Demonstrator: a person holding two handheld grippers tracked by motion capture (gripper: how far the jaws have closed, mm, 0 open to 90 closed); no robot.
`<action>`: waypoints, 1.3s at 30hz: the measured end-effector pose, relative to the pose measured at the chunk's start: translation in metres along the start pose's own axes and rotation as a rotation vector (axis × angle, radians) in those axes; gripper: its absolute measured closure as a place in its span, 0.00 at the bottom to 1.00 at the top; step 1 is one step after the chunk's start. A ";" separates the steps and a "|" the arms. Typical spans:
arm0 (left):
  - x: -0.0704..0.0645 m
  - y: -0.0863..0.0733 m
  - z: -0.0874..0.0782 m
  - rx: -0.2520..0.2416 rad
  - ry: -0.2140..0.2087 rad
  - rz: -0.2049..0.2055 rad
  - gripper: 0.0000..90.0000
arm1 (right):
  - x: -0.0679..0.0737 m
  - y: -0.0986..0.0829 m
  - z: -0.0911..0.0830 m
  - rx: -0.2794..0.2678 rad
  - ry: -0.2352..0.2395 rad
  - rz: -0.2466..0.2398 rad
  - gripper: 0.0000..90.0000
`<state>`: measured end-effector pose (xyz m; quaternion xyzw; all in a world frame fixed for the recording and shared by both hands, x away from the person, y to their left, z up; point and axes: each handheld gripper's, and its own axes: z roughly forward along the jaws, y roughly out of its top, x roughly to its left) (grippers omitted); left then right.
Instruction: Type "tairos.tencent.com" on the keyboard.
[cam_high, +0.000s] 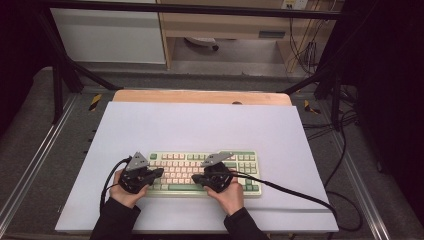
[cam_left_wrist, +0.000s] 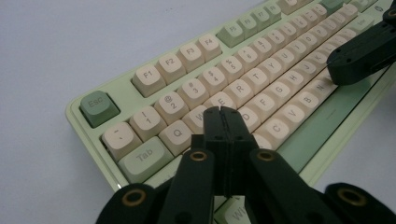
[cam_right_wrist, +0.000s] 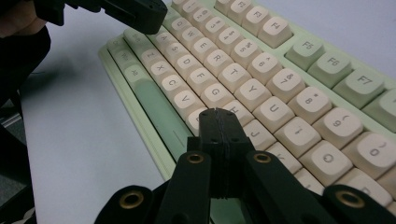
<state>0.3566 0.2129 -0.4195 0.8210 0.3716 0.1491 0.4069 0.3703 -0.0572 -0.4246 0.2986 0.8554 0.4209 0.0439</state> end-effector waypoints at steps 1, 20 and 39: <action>0.000 0.000 0.000 0.000 0.001 -0.001 1.00 | 0.000 0.000 0.002 0.000 0.002 0.002 1.00; -0.001 0.000 0.001 0.002 0.000 0.003 1.00 | 0.001 -0.004 0.008 0.013 0.001 -0.004 1.00; -0.005 0.001 0.002 0.003 -0.006 0.014 1.00 | -0.013 -0.003 -0.036 -0.031 -0.052 0.009 1.00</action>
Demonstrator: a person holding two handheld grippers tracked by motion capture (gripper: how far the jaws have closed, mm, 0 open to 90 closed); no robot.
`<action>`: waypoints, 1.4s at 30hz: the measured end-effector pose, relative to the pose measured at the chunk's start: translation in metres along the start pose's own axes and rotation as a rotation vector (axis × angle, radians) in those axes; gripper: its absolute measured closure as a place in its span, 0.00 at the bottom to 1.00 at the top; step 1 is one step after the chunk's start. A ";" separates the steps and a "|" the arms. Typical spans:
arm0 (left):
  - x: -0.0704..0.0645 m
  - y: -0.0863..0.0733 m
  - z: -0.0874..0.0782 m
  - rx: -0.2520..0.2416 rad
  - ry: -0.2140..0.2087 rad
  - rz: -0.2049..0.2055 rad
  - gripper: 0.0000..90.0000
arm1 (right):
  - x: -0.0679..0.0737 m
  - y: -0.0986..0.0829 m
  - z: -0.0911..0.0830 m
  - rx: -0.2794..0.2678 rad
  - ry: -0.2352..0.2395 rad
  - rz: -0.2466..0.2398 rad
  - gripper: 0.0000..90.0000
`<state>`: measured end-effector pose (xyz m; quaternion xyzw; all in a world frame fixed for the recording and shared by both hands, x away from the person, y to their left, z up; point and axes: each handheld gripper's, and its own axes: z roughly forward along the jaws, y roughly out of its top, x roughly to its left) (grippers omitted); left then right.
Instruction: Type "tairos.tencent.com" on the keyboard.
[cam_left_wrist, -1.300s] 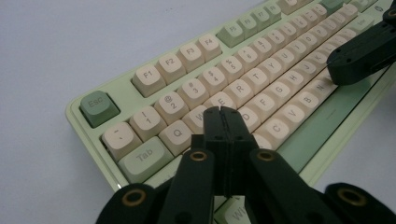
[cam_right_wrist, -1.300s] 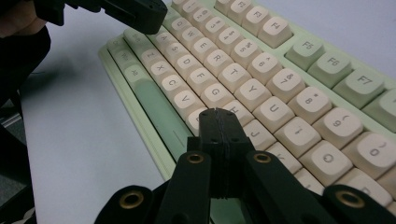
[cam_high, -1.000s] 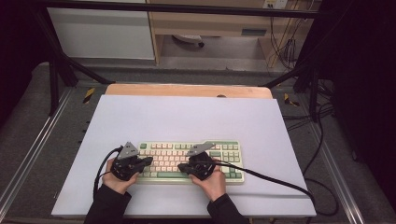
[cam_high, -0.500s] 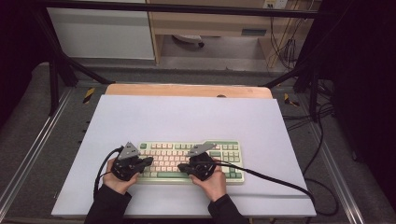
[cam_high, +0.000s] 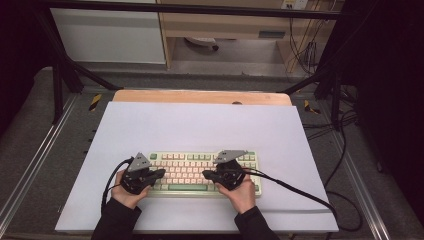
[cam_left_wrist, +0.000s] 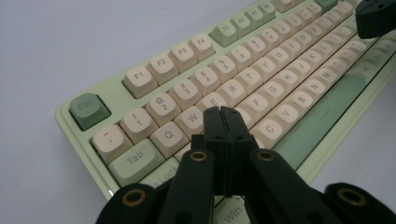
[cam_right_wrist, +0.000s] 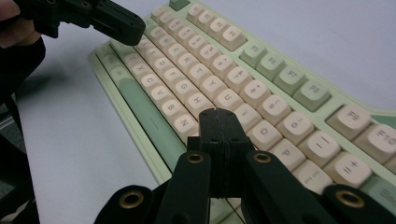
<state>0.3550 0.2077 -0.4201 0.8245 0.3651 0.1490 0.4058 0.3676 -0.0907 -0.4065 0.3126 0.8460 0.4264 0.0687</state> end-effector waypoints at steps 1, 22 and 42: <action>0.000 0.000 0.000 0.000 -0.001 0.001 1.00 | -0.001 -0.002 -0.002 -0.002 -0.002 0.007 1.00; -0.009 0.003 0.007 0.007 -0.025 0.016 1.00 | -0.018 -0.026 -0.019 -0.006 -0.020 0.055 1.00; -0.023 0.007 0.019 0.025 -0.058 0.042 1.00 | -0.021 -0.028 -0.024 -0.015 -0.023 0.060 1.00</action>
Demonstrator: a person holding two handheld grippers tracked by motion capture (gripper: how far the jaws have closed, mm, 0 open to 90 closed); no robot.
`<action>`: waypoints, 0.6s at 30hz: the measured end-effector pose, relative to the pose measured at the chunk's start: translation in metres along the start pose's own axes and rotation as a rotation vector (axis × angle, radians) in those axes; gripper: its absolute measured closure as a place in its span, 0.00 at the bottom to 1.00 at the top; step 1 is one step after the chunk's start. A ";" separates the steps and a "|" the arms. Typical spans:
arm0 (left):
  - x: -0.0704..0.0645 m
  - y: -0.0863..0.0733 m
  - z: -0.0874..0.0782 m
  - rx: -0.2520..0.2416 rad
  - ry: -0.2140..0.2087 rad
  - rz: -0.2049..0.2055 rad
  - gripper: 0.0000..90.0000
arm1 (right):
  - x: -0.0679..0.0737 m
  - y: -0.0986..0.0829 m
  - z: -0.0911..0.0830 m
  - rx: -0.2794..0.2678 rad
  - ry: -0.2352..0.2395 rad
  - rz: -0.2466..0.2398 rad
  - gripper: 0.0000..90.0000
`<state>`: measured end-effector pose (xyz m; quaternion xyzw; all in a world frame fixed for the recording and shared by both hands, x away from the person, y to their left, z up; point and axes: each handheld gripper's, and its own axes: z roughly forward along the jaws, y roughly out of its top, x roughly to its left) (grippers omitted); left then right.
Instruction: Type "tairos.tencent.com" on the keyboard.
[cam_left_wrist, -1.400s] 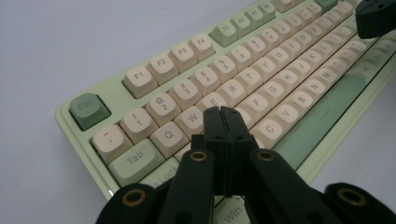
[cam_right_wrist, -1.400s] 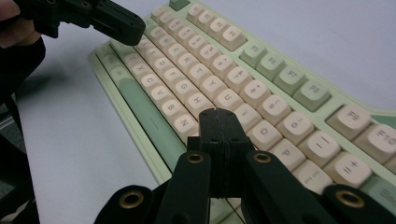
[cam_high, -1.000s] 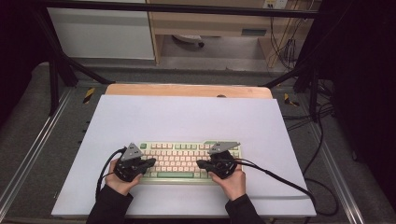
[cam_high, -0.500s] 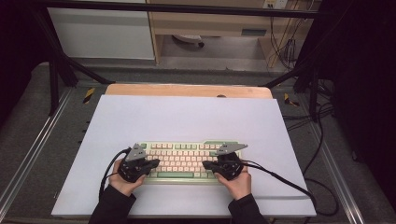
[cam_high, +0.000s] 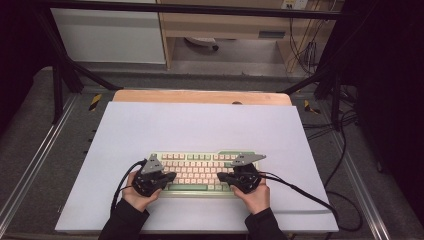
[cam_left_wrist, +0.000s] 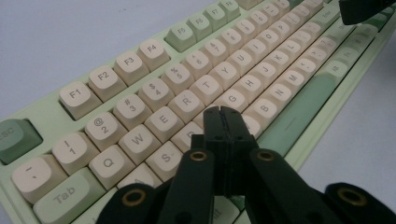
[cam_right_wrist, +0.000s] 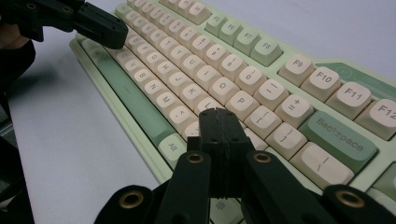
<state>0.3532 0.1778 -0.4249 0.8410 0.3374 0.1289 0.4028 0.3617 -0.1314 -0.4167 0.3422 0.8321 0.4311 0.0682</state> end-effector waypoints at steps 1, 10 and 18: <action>-0.001 0.000 0.001 0.001 0.000 0.001 1.00 | 0.000 0.000 0.000 0.000 0.001 0.000 1.00; -0.004 -0.001 0.006 0.013 -0.008 0.012 1.00 | 0.000 0.000 0.000 0.001 -0.001 -0.003 1.00; -0.004 -0.003 0.007 0.020 -0.011 0.016 1.00 | 0.000 0.000 0.000 -0.001 -0.003 -0.004 1.00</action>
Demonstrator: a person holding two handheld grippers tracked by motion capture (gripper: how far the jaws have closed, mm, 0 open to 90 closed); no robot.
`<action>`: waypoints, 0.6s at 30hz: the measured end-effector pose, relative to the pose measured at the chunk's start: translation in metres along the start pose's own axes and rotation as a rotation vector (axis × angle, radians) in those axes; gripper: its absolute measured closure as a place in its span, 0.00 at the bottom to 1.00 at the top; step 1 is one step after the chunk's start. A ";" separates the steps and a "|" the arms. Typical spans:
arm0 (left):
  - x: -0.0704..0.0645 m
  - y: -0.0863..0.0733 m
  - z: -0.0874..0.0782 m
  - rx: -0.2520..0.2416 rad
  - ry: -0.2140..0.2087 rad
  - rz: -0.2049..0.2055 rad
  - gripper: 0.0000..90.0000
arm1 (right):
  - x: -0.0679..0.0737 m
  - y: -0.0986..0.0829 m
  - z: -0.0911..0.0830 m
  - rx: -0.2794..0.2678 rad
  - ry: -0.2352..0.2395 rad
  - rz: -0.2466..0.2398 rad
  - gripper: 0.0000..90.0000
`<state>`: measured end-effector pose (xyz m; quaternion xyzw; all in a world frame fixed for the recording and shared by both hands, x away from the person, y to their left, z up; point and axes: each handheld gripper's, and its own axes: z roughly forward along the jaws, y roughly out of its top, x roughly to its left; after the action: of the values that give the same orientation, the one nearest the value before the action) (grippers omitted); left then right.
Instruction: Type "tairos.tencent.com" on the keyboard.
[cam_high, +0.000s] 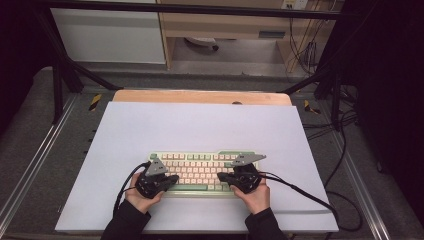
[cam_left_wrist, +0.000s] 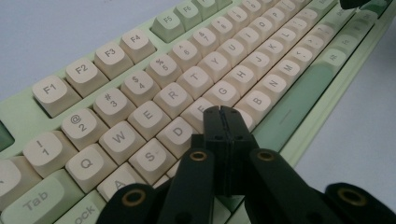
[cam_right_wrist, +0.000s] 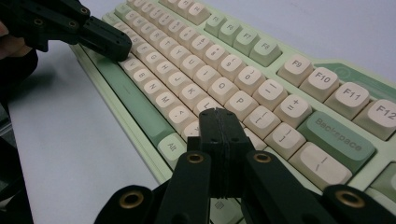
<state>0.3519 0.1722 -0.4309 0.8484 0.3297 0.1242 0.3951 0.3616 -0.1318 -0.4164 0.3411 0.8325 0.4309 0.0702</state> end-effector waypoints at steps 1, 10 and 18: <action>0.000 0.000 0.000 -0.001 0.000 0.001 1.00 | 0.000 0.000 0.000 -0.001 0.000 -0.001 1.00; 0.005 0.002 -0.011 -0.024 0.013 -0.011 1.00 | 0.000 0.000 0.000 0.001 -0.002 -0.003 1.00; 0.009 0.003 -0.016 -0.037 0.023 -0.022 1.00 | 0.000 0.000 0.001 0.004 0.000 0.000 1.00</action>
<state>0.3530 0.1863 -0.4182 0.8359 0.3411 0.1355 0.4081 0.3616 -0.1313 -0.4172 0.3412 0.8335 0.4290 0.0697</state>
